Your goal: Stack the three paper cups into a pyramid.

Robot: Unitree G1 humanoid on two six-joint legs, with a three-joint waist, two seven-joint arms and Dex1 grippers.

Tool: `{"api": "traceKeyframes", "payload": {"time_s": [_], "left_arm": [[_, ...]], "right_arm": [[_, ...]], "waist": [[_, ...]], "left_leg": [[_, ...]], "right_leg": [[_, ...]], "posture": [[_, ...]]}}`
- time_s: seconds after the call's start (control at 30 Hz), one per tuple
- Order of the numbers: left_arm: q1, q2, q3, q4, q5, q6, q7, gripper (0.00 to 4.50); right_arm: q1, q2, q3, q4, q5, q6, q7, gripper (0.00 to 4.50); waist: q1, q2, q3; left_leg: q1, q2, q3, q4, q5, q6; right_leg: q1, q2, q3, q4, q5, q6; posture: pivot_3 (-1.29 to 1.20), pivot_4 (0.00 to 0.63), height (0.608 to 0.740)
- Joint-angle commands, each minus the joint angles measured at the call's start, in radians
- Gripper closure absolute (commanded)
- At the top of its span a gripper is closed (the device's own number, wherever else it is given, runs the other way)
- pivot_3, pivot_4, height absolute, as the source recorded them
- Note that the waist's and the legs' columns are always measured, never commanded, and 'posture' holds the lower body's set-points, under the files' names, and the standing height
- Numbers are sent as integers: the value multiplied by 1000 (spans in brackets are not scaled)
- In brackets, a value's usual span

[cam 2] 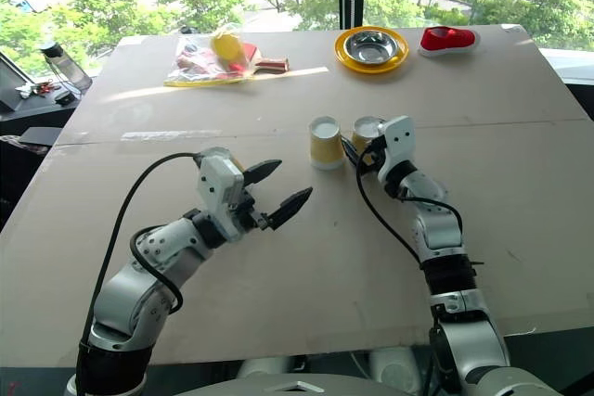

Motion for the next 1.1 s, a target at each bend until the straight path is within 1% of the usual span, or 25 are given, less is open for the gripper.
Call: {"api": "traceKeyframes", "payload": {"time_s": [0.03,0.13,0.17,0.23,0.27,0.33,0.37,0.4,0.47,0.6,0.8,0.97,1.1], "left_arm": [[84,-26,49,-86,56,-91,64,0],[174,-42,76,-118,129,-164,112,0],[211,-63,93,-126,146,-192,140,0],[269,-95,120,-129,195,-251,191,0],[284,-107,128,-127,208,-268,204,0],[286,-134,154,-87,241,-285,253,0],[268,-151,166,-50,250,-288,280,0],[250,-165,172,-18,253,-290,297,0],[224,-182,174,20,260,-290,315,0],[163,-190,176,84,283,-299,335,0],[88,-177,146,186,272,-303,290,0],[-14,-154,149,358,294,-391,263,0],[-56,-157,151,435,273,-450,233,0]], "right_arm": [[49,-60,-53,-116,30,-46,39,74],[116,-135,-90,-197,52,-52,81,74],[150,-169,-109,-240,91,-41,122,74],[232,-250,-133,-339,202,2,253,74],[258,-277,-137,-370,239,18,294,74],[350,-368,-122,-467,332,79,436,74],[400,-401,-118,-521,382,104,490,74],[440,-421,-115,-567,424,122,526,74],[480,-437,-114,-620,470,147,550,74],[509,-432,-100,-672,472,150,542,74],[510,-405,-98,-681,468,136,524,74],[514,-397,-96,-679,463,121,524,74],[517,-388,-95,-685,464,117,516,74]], "waist": [[2,0,0],[8,0,0],[11,0,0],[20,0,0],[22,0,0],[23,0,0],[20,-1,0],[26,2,-1],[28,0,-1],[24,-3,-1],[27,-4,-1],[28,-4,-1],[28,-4,-1]], "left_leg": [[0,0,0,0,0,0],[-1,0,0,-1,-1,2],[-1,0,0,-1,-1,2],[-1,0,0,-1,-2,3],[-1,0,0,-1,-2,3],[0,0,0,-1,-2,3],[1,0,0,-1,-2,3],[3,1,0,-1,-2,3],[3,1,-2,0,-2,3],[3,0,-3,3,-2,3],[2,-1,-3,4,-2,3],[2,-2,-4,4,-2,3],[2,-2,-4,4,-2,3]], "right_leg": [[0,0,0,0,0,0],[0,-1,0,-1,0,0],[0,-2,0,-2,0,0],[0,-2,0,-2,0,0],[1,-2,0,-2,0,0],[1,-2,0,-2,0,0],[1,-2,0,-2,0,0],[4,0,0,-2,0,-1],[6,-1,-3,-2,0,-1],[7,0,-3,-2,1,-1],[7,0,-4,-2,1,-1],[7,0,-5,-2,1,-1],[7,0,-5,-2,1,-1]], "posture": [[0,150,740],[0,150,740],[0,150,740],[0,150,740],[0,150,740],[0,150,740],[0,150,740],[0,150,740],[0,150,740],[0,150,740],[0,150,740],[0,150,740],[0,150,740]]}}
